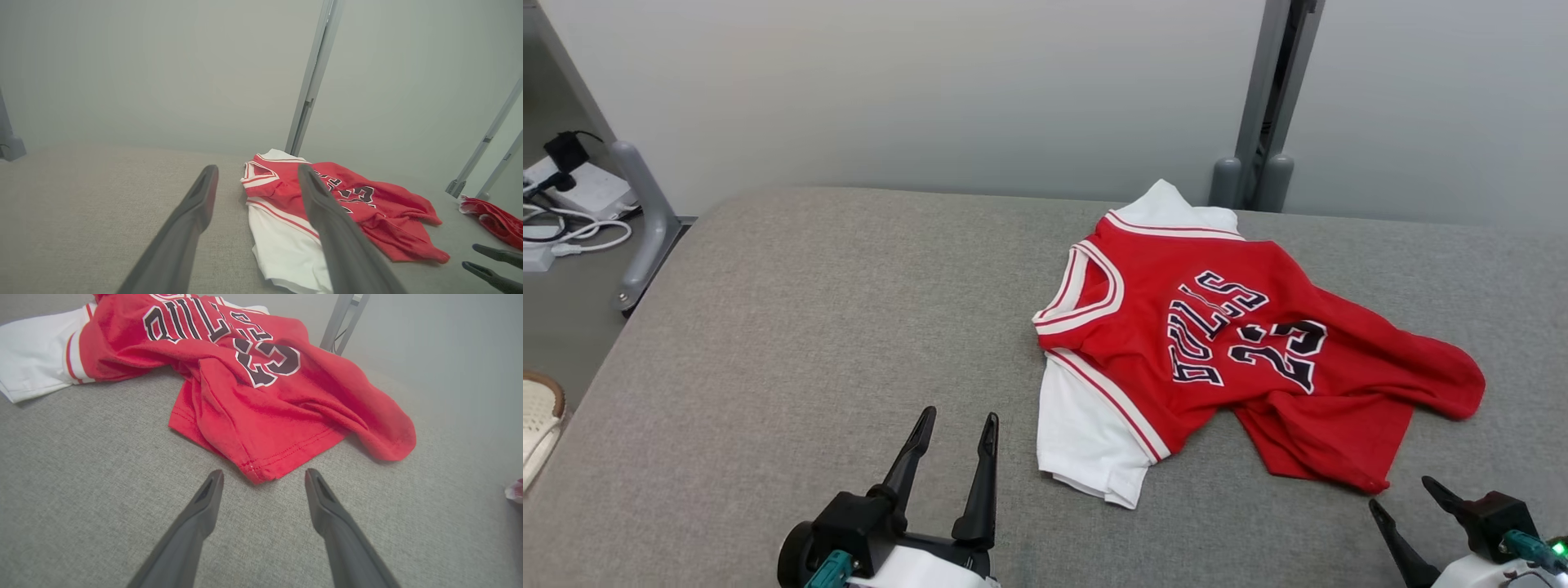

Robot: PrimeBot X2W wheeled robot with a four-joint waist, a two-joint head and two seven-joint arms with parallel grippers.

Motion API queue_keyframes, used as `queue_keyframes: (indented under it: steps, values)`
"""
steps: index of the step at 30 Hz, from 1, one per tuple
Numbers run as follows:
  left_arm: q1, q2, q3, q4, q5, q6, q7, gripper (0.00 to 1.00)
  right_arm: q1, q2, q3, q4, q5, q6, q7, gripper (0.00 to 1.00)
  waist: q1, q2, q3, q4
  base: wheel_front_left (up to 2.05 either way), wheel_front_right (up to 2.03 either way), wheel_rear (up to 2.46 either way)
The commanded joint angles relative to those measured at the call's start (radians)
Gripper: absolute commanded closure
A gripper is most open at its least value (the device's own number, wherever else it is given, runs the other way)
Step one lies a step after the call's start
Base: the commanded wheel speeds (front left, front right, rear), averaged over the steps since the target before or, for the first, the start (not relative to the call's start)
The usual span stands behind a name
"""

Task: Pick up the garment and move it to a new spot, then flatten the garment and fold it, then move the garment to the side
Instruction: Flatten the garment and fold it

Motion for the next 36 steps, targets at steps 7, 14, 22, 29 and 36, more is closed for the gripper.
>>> queue_keyframes:
  steps: [7,14,22,29,36]
  values:
    - [-0.012,0.005,-0.015,-0.011,0.007,0.015,-0.003,0.00,-0.052,-0.031,0.033,0.074,-0.045,0.000,0.000,0.00,0.0000,0.0000,0.040,0.054,0.00,0.00,0.00]
    - [-0.036,0.005,-0.056,-0.021,0.037,0.041,-0.003,0.00,-0.079,-0.049,0.040,0.101,-0.045,0.000,0.000,0.00,0.0000,0.0000,0.075,0.087,0.00,0.00,0.00]
    - [-0.041,0.005,-0.069,-0.026,0.033,0.057,-0.003,0.00,-0.087,-0.056,0.059,0.117,-0.024,0.000,0.000,1.00,0.0000,0.0000,0.084,0.092,0.00,0.00,0.00]
    - [-0.040,0.004,-0.059,-0.013,0.027,0.052,-0.003,0.00,-0.084,-0.052,0.058,0.120,-0.013,0.000,0.000,1.00,0.0000,0.0000,0.062,0.058,0.00,0.00,0.00]
    - [-0.037,0.005,-0.048,0.001,0.025,0.042,-0.003,0.00,-0.083,-0.065,0.043,0.096,-0.020,0.000,0.000,1.00,0.0000,0.0000,0.039,-0.002,0.00,0.00,0.00]
